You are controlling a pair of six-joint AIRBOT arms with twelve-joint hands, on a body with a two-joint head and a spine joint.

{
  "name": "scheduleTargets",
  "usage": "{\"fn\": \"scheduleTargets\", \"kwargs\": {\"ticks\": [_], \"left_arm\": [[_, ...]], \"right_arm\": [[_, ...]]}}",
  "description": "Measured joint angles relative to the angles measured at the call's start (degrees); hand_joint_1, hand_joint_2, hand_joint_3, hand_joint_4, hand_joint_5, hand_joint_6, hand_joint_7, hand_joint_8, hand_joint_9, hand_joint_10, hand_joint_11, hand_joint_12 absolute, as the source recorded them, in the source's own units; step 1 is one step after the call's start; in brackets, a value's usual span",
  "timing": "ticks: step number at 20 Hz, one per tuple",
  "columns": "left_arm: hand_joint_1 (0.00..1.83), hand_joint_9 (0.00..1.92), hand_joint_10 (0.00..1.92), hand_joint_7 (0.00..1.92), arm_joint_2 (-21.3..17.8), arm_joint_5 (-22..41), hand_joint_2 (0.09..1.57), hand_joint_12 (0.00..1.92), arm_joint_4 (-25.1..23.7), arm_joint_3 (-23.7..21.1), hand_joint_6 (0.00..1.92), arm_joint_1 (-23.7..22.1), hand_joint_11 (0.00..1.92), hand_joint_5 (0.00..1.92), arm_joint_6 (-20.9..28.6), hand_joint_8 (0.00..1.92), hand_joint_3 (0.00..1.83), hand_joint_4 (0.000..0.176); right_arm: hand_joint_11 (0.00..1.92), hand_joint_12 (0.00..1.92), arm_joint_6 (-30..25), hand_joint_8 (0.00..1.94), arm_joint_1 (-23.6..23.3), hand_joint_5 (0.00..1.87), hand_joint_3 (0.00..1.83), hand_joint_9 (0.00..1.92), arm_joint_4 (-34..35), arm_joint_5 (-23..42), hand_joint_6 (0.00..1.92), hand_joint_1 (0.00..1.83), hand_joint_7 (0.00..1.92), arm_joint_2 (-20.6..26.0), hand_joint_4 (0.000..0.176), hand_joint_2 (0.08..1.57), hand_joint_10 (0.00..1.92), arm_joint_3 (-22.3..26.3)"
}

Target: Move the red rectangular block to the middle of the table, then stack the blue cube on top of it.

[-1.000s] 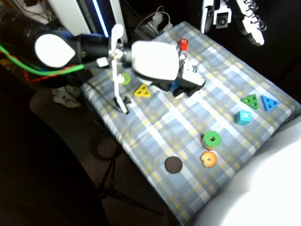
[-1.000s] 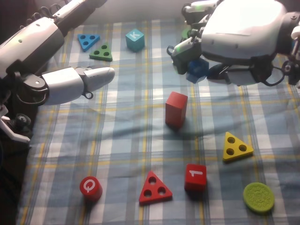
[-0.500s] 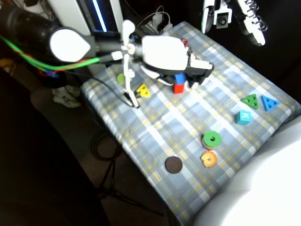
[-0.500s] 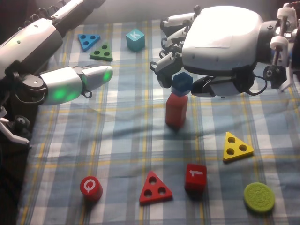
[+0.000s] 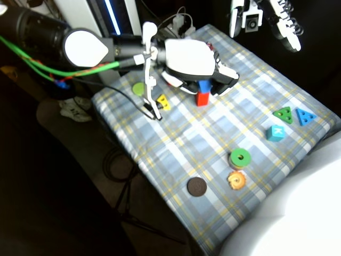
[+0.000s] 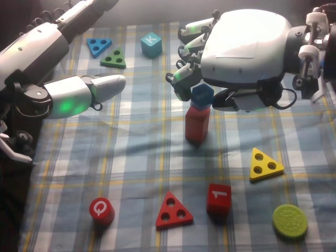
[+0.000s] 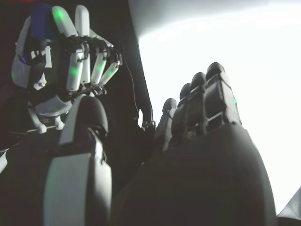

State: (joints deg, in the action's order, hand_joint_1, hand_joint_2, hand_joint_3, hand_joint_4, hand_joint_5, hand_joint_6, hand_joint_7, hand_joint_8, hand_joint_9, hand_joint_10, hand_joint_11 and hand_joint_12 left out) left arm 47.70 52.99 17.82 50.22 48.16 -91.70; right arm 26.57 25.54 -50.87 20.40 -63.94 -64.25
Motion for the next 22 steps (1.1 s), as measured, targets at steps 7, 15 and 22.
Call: {"fn": "scheduleTargets", "kwargs": {"ticks": [7, 15, 22], "left_arm": [[0.76, 0.00, 0.00, 0.00, 0.0, 0.3, 1.23, 0.00, 0.2, 0.0, 0.00, 0.1, 0.00, 0.00, 0.0, 0.00, 0.00, 0.110], [0.76, 0.00, 0.00, 0.00, 0.0, 0.6, 1.22, 0.00, 0.3, 0.0, 0.00, 0.2, 0.00, 0.00, 0.1, 0.00, 0.00, 0.103], [0.72, 0.00, 0.00, 0.00, 0.0, 0.6, 1.23, 0.00, 0.3, 0.0, 0.00, 0.4, 0.00, 0.00, 0.1, 0.00, 0.00, 0.104]], "right_arm": [[0.10, 1.92, -0.8, 1.40, 0.0, 0.86, 0.00, 0.53, -2.1, -0.2, 1.01, 1.22, 0.87, -1.1, 0.000, 1.18, 1.52, 0.0], [0.00, 1.73, -0.9, 1.15, 0.0, 0.79, 0.00, 0.54, -2.5, -1.0, 1.27, 1.17, 0.89, -1.7, 0.021, 1.19, 0.90, 0.0], [0.00, 1.90, -2.6, 1.29, -0.2, 0.80, 0.00, 0.49, -4.2, -1.4, 1.17, 1.18, 0.87, -1.7, 0.000, 1.20, 1.17, 0.0]]}}
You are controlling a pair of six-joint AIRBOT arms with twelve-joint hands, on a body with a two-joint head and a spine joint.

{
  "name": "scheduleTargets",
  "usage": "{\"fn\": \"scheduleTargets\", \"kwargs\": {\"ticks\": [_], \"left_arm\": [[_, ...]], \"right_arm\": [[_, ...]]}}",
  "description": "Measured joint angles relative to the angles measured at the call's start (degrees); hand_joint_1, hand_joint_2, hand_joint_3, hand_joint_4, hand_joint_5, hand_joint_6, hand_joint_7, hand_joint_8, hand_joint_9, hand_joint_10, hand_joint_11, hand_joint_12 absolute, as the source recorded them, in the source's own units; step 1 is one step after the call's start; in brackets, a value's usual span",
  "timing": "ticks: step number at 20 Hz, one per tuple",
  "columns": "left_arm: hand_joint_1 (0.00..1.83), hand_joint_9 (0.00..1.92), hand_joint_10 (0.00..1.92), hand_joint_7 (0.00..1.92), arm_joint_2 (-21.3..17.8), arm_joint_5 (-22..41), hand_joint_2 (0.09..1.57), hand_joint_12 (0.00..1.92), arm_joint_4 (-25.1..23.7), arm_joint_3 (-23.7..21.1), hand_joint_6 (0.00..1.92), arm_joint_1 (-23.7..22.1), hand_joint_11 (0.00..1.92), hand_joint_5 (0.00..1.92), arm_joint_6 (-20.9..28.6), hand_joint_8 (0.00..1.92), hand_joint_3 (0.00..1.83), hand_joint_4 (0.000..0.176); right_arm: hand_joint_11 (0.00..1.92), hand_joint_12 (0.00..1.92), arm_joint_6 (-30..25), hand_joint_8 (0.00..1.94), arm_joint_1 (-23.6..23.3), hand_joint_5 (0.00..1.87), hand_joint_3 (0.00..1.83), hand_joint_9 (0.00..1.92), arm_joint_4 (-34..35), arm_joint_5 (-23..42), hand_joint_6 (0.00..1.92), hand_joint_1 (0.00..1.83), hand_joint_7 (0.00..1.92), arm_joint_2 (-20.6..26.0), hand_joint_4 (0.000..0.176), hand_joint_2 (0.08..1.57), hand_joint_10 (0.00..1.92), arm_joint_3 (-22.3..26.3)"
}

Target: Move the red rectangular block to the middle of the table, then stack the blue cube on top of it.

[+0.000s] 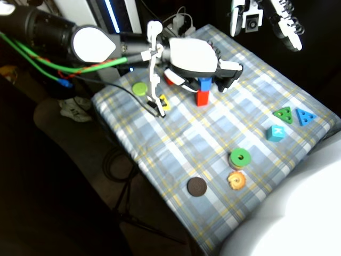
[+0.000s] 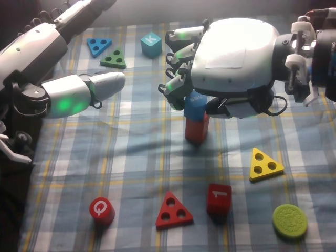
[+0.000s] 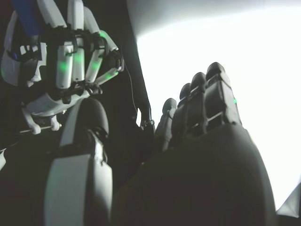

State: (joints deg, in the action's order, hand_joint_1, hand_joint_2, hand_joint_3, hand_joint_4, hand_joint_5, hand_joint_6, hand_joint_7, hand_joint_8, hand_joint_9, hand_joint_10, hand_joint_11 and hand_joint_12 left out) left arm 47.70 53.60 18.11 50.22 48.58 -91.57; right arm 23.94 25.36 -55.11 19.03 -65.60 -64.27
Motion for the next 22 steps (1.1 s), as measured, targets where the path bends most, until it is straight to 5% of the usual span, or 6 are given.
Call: {"fn": "scheduleTargets", "kwargs": {"ticks": [1, 4, 5, 7, 10, 22], "left_arm": [[0.70, 0.00, 0.00, 0.00, 0.0, 0.0, 1.24, 0.00, 0.0, 0.0, 0.00, 0.1, 0.00, 0.00, 0.0, 0.00, 0.00, 0.110], [0.74, 0.00, 0.00, 0.00, 0.0, 0.0, 1.23, 0.00, 0.2, 0.0, 0.00, 0.2, 0.00, 0.00, 0.1, 0.00, 0.00, 0.111], [0.74, 0.00, 0.00, 0.00, 0.0, 0.0, 1.23, 0.00, 0.2, 0.0, 0.00, 0.2, 0.00, 0.00, 0.1, 0.00, 0.00, 0.115], [0.74, 0.00, 0.00, 0.00, 0.0, 0.0, 1.23, 0.00, 0.2, 0.0, 0.00, 0.2, 0.00, 0.00, 0.1, 0.00, 0.00, 0.106], [0.73, 0.00, 0.00, 0.00, 0.0, 0.0, 1.24, 0.00, 0.2, 0.0, 0.00, 0.2, 0.00, 0.00, 0.2, 0.00, 0.00, 0.113], [0.77, 0.00, 0.00, 0.00, 0.0, 0.1, 1.24, 0.00, 0.3, 0.0, 0.00, 0.3, 0.00, 0.00, 0.2, 0.00, 0.00, 0.124]], "right_arm": [[0.00, 1.85, -0.1, 1.26, 0.0, 0.80, 0.00, 0.46, 0.0, 0.0, 1.25, 1.17, 0.83, 0.0, 0.023, 1.20, 1.07, 0.0], [0.00, 1.79, -0.2, 1.35, 0.0, 0.78, 0.00, 0.43, 0.0, 0.0, 1.29, 1.15, 0.76, 0.0, 0.033, 1.23, 1.12, 0.0], [0.00, 1.81, -0.2, 1.37, 0.0, 0.77, 0.00, 0.46, 0.0, 0.0, 1.22, 1.17, 0.82, 0.0, 0.000, 1.22, 1.25, 0.0], [0.00, 1.92, -0.2, 1.45, 0.0, 0.81, 0.00, 0.48, 0.0, 0.0, 1.06, 1.21, 0.85, 0.0, 0.000, 1.20, 1.52, 0.0], [0.00, 1.87, -0.2, 1.35, 0.0, 0.83, 0.00, 0.43, 0.0, 0.0, 1.24, 1.17, 0.75, 0.0, 0.000, 1.22, 1.36, 0.0], [0.41, 1.92, -0.2, 1.55, 0.0, 0.78, 0.00, 0.51, 0.0, -0.4, 1.03, 1.22, 0.81, 1.0, 0.000, 1.22, 1.90, 0.0]]}}
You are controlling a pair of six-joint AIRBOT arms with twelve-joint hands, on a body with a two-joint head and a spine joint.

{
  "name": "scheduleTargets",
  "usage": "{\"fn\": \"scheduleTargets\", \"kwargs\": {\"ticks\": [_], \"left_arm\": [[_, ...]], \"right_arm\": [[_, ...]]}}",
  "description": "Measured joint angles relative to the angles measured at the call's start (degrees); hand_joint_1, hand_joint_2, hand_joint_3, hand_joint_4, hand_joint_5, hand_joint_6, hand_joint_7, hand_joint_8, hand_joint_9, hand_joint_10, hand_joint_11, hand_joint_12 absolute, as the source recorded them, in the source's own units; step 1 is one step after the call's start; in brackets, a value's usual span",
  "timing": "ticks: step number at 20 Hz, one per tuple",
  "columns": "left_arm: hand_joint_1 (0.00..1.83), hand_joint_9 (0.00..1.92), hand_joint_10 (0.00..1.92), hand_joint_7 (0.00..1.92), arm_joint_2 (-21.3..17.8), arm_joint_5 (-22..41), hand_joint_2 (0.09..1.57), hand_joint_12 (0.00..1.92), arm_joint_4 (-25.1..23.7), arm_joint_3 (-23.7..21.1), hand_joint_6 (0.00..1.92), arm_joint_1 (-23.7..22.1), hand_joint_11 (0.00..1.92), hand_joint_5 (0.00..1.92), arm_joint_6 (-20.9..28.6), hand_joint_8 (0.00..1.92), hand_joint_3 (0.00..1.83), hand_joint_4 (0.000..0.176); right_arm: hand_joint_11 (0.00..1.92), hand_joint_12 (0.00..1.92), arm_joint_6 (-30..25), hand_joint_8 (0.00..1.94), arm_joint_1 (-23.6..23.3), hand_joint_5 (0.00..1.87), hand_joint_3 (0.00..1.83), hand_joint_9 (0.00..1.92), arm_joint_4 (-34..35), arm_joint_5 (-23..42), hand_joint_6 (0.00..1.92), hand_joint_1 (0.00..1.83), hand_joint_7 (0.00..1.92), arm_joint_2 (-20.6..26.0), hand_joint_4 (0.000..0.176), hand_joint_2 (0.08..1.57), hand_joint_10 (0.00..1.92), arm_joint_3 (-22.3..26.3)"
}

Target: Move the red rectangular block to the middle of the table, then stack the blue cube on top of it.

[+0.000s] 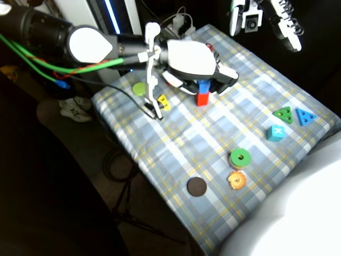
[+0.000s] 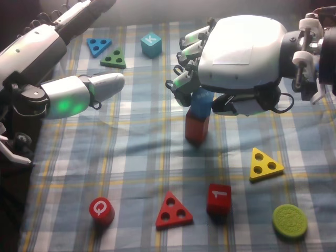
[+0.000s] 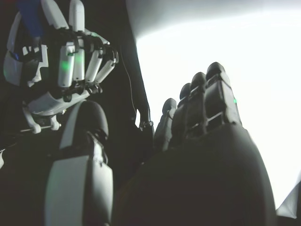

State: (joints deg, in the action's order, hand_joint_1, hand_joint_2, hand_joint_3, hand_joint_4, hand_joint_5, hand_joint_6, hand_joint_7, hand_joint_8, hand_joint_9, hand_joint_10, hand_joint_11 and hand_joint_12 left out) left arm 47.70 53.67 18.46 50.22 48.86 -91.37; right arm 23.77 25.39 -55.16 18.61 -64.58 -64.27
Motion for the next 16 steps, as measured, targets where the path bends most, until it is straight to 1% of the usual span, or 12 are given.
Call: {"fn": "scheduleTargets", "kwargs": {"ticks": [1, 4, 5, 6, 7, 9, 10, 11, 12, 14, 15, 16], "left_arm": [[0.79, 0.00, 0.00, 0.00, 0.0, 0.0, 1.24, 0.00, 0.0, 0.0, 0.00, 0.0, 0.00, 0.00, 0.0, 0.00, 0.00, 0.120], [0.74, 0.00, 0.00, 0.00, 0.0, 0.0, 1.24, 0.00, 0.0, 0.0, 0.00, 0.3, 0.00, 0.00, 0.0, 0.00, 0.00, 0.101], [0.73, 0.00, 0.00, 0.00, 0.0, 0.0, 1.24, 0.00, 0.0, 0.0, 0.00, 0.3, 0.00, 0.00, 0.0, 0.00, 0.00, 0.102], [0.72, 0.00, 0.00, 0.00, 0.0, 0.0, 1.24, 0.00, 0.0, 0.0, 0.00, 0.3, 0.00, 0.00, 0.0, 0.00, 0.00, 0.105], [0.74, 0.00, 0.00, 0.00, 0.0, 0.0, 1.23, 0.00, 0.0, 0.0, 0.00, 0.3, 0.00, 0.00, 0.0, 0.00, 0.00, 0.092], [0.75, 0.00, 0.00, 0.00, 0.0, 0.0, 1.23, 0.00, 0.0, 0.0, 0.00, 0.3, 0.00, 0.00, 0.0, 0.00, 0.00, 0.100], [0.73, 0.00, 0.00, 0.00, 0.0, 0.0, 1.23, 0.00, 0.0, 0.0, 0.00, 0.3, 0.00, 0.00, 0.0, 0.00, 0.00, 0.100], [0.73, 0.00, 0.00, 0.00, 0.0, 0.0, 1.24, 0.00, 0.0, 0.0, 0.00, 0.3, 0.00, 0.00, 0.0, 0.00, 0.00, 0.107], [0.73, 0.00, 0.00, 0.00, 0.0, 0.0, 1.24, 0.00, 0.0, 0.0, 0.00, 0.3, 0.00, 0.00, 0.0, 0.00, 0.00, 0.107], [0.73, 0.00, 0.00, 0.00, 0.0, 0.0, 1.23, 0.00, 0.0, 0.0, 0.00, 0.3, 0.00, 0.00, 0.0, 0.00, 0.00, 0.100], [0.75, 0.00, 0.00, 0.00, 0.0, 0.0, 1.22, 0.00, 0.0, 0.0, 0.00, 0.3, 0.00, 0.00, 0.0, 0.00, 0.00, 0.098], [0.76, 0.00, 0.00, 0.00, 0.0, 0.0, 1.23, 0.00, 0.0, 0.0, 0.00, 0.3, 0.00, 0.00, 0.0, 0.00, 0.00, 0.104]], "right_arm": [[0.35, 1.92, 0.0, 1.40, 0.0, 0.75, 0.00, 0.52, 0.0, 0.0, 1.24, 1.21, 0.79, 0.0, 0.000, 1.22, 1.86, 0.0], [0.17, 1.92, 0.0, 1.43, 0.0, 0.80, 0.00, 0.55, -0.2, 0.0, 1.03, 1.23, 0.88, 0.0, 0.000, 1.20, 1.67, 0.0], [0.12, 1.92, 0.0, 1.39, 0.0, 0.80, 0.00, 0.53, -0.2, 0.0, 1.06, 1.22, 0.89, 0.0, 0.000, 1.19, 1.60, 0.0], [0.12, 1.92, 0.0, 1.41, 0.0, 0.82, 0.00, 0.54, -0.3, 0.0, 1.01, 1.23, 0.89, 0.0, 0.000, 1.19, 1.68, 0.0], [0.05, 1.92, 0.0, 1.36, 0.0, 0.82, 0.00, 0.50, -0.4, -0.1, 1.06, 1.22, 0.90, 0.0, 0.000, 1.18, 1.62, 0.0], [0.00, 1.92, 0.0, 1.39, 0.0, 0.83, 0.00, 0.50, -0.6, -0.1, 1.06, 1.21, 0.88, 0.0, 0.000, 1.19, 1.55, 0.0], [0.00, 1.81, 0.0, 1.34, 0.0, 0.82, 0.00, 0.46, -0.6, -0.1, 1.15, 1.18, 0.85, 0.0, 0.000, 1.20, 1.32, 0.0], [0.00, 1.81, 0.0, 1.40, 0.0, 0.84, 0.00, 0.50, -0.9, -0.1, 1.09, 1.19, 0.84, 0.0, 0.000, 1.20, 1.29, 0.0], [0.00, 1.81, 0.0, 1.40, 0.0, 0.84, 0.00, 0.50, -0.9, -0.1, 1.09, 1.19, 0.84, 0.0, 0.000, 1.20, 1.29, 0.0], [0.00, 1.90, 0.0, 1.49, 0.0, 0.83, 0.00, 0.48, -1.0, -0.1, 1.05, 1.21, 0.82, -0.1, 0.000, 1.21, 1.54, 0.0], [0.00, 1.92, 0.0, 1.45, 0.0, 0.81, 0.00, 0.47, -1.1, -0.1, 1.09, 1.20, 0.83, -0.2, 0.000, 1.21, 1.53, 0.0], [0.01, 1.92, 0.0, 1.47, 0.0, 0.81, 0.00, 0.49, -1.1, -0.1, 1.05, 1.22, 0.84, -0.2, 0.000, 1.20, 1.62, 0.0]]}}
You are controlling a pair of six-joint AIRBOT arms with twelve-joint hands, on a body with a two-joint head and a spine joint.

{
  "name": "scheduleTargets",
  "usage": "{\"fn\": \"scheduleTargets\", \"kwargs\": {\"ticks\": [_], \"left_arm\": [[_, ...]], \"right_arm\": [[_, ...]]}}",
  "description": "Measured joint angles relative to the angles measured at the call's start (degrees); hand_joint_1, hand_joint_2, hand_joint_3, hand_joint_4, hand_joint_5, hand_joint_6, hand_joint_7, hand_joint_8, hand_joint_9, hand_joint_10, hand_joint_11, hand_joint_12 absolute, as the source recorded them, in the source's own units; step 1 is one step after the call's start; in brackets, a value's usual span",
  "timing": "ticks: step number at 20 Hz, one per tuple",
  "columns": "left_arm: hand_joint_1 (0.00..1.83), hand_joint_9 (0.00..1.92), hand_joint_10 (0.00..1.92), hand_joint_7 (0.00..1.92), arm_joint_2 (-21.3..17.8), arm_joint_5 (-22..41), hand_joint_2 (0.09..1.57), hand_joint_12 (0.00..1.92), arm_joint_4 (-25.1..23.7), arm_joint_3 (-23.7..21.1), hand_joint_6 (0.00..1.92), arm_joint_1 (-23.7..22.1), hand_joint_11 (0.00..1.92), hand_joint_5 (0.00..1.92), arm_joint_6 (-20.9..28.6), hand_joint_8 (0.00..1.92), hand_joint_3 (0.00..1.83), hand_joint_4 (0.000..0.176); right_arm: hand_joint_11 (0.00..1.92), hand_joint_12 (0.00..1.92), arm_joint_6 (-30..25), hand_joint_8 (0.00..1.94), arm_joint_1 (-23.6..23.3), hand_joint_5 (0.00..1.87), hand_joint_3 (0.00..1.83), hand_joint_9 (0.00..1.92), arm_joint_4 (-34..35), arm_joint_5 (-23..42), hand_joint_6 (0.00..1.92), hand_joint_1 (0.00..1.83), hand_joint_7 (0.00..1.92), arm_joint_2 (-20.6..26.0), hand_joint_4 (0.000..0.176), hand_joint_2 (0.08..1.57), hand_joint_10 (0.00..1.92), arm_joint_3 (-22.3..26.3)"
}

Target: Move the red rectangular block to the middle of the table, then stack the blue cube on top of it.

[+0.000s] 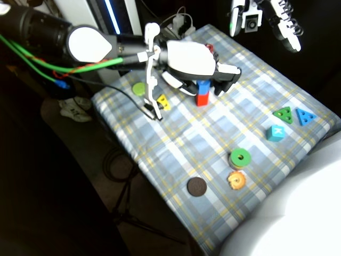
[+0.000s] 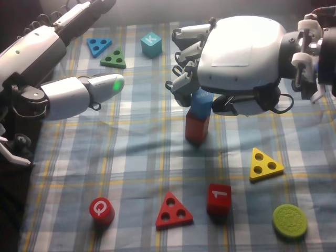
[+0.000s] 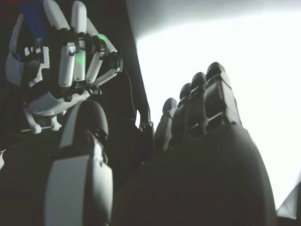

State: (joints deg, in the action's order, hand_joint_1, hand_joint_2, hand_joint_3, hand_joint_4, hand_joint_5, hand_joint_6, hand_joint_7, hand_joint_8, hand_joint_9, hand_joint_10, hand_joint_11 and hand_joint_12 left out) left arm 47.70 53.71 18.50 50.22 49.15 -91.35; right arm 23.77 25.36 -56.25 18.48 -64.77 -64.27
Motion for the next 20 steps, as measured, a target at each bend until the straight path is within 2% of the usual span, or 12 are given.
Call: {"fn": "scheduleTargets", "kwargs": {"ticks": [2, 4, 6, 8, 9, 10, 11, 12, 13, 15, 16, 20], "left_arm": [[0.77, 0.00, 0.00, 0.00, 0.0, 0.0, 1.23, 0.00, 0.0, 0.0, 0.00, 0.0, 0.00, 0.00, 0.0, 0.00, 0.00, 0.091], [0.78, 0.00, 0.00, 0.00, 0.0, 0.0, 1.24, 0.00, 0.0, 0.0, 0.00, 0.0, 0.00, 0.00, 0.0, 0.00, 0.00, 0.090], [0.78, 0.00, 0.00, 0.00, 0.0, 0.0, 1.24, 0.00, 0.0, 0.0, 0.00, 0.0, 0.00, 0.00, 0.0, 0.00, 0.00, 0.099], [0.77, 0.00, 0.00, 0.00, 0.0, 0.0, 1.23, 0.00, 0.0, 0.0, 0.00, 0.0, 0.00, 0.00, 0.0, 0.00, 0.00, 0.110], [0.77, 0.00, 0.00, 0.00, 0.0, 0.0, 1.23, 0.00, 0.0, 0.0, 0.00, 0.0, 0.00, 0.00, 0.0, 0.00, 0.00, 0.109], [0.79, 0.00, 0.00, 0.00, 0.0, 0.0, 1.22, 0.00, 0.0, 0.0, 0.00, 0.0, 0.00, 0.00, 0.0, 0.00, 0.00, 0.109], [0.79, 0.00, 0.00, 0.00, 0.0, 0.0, 1.22, 0.00, 0.0, 0.0, 0.00, 0.0, 0.00, 0.00, 0.0, 0.00, 0.00, 0.104], [0.80, 0.00, 0.00, 0.00, 0.0, 0.0, 1.22, 0.00, 0.0, 0.0, 0.00, 0.0, 0.00, 0.00, 0.0, 0.00, 0.00, 0.110], [0.80, 0.00, 0.00, 0.00, 0.0, 0.0, 1.22, 0.00, 0.0, 0.0, 0.00, 0.0, 0.00, 0.00, 0.0, 0.00, 0.00, 0.110], [0.79, 0.00, 0.00, 0.00, 0.0, 0.0, 1.23, 0.00, 0.0, 0.0, 0.00, 0.0, 0.00, 0.00, 0.0, 0.00, 0.00, 0.095], [0.79, 0.00, 0.00, 0.00, 0.0, 0.0, 1.22, 0.00, 0.0, 0.0, 0.00, 0.0, 0.00, 0.00, 0.0, 0.00, 0.00, 0.103], [0.81, 0.00, 0.00, 0.00, 0.0, 0.0, 1.21, 0.00, 0.0, 0.0, 0.00, 0.0, 0.00, 0.00, 0.0, 0.00, 0.00, 0.110]], "right_arm": [[0.00, 1.92, 0.0, 1.50, 0.0, 0.74, 0.01, 0.45, -0.1, 0.0, 1.17, 1.19, 0.81, 0.0, 0.000, 1.23, 1.63, 0.0], [0.00, 1.90, 0.0, 1.48, 0.0, 0.59, 0.01, 0.41, -0.2, 0.0, 1.44, 1.13, 0.76, 0.0, 0.000, 1.28, 1.53, 0.0], [0.00, 1.91, 0.0, 1.46, 0.0, 0.57, 0.00, 0.42, -0.5, -0.1, 1.47, 1.12, 0.76, 0.0, 0.000, 1.29, 1.44, 0.0], [0.00, 1.82, 0.0, 1.02, 0.0, 0.62, 0.00, 0.40, -0.6, -0.5, 1.51, 0.84, 0.62, 0.0, 0.158, 1.30, 1.28, 0.3], [0.00, 1.76, 0.0, 0.88, 0.0, 0.61, 0.00, 0.40, -0.6, -0.4, 1.53, 0.82, 0.63, 0.0, 0.172, 1.31, 1.20, 0.3], [0.00, 1.68, 0.0, 0.70, 0.0, 0.47, 0.00, 0.40, -0.6, -0.3, 0.93, 0.80, 0.64, 0.0, 0.033, 1.25, 1.08, 0.5], [0.00, 1.69, 0.0, 0.52, 0.0, 0.61, 0.00, 0.45, -0.7, -0.3, 1.36, 0.84, 0.72, 0.0, 0.147, 1.27, 0.99, 0.4], [0.00, 1.65, 0.0, 0.42, 0.0, 0.49, 0.00, 0.45, -0.8, -0.4, 0.87, 0.84, 0.74, -0.1, 0.018, 1.22, 0.96, 0.5], [0.00, 1.63, 0.0, 0.35, 0.0, 0.51, 0.00, 0.44, -1.0, -0.4, 0.59, 0.82, 0.75, -0.1, 0.000, 1.21, 0.96, 0.5], [0.00, 1.59, 0.0, 0.17, 0.0, 0.58, 0.00, 0.44, -1.0, -0.4, 0.31, 0.83, 0.78, -0.1, 0.000, 1.21, 0.86, 0.5], [0.00, 1.55, 0.0, 0.10, 0.0, 0.59, 0.00, 0.43, -1.0, -0.4, 0.22, 0.80, 0.77, -0.1, 0.002, 1.22, 0.79, 0.5], [0.00, 1.62, 0.0, 0.03, 0.0, 0.64, 0.00, 0.47, -1.0, -0.4, 0.10, 0.85, 0.83, -0.1, 0.000, 1.20, 0.81, 0.6]]}}
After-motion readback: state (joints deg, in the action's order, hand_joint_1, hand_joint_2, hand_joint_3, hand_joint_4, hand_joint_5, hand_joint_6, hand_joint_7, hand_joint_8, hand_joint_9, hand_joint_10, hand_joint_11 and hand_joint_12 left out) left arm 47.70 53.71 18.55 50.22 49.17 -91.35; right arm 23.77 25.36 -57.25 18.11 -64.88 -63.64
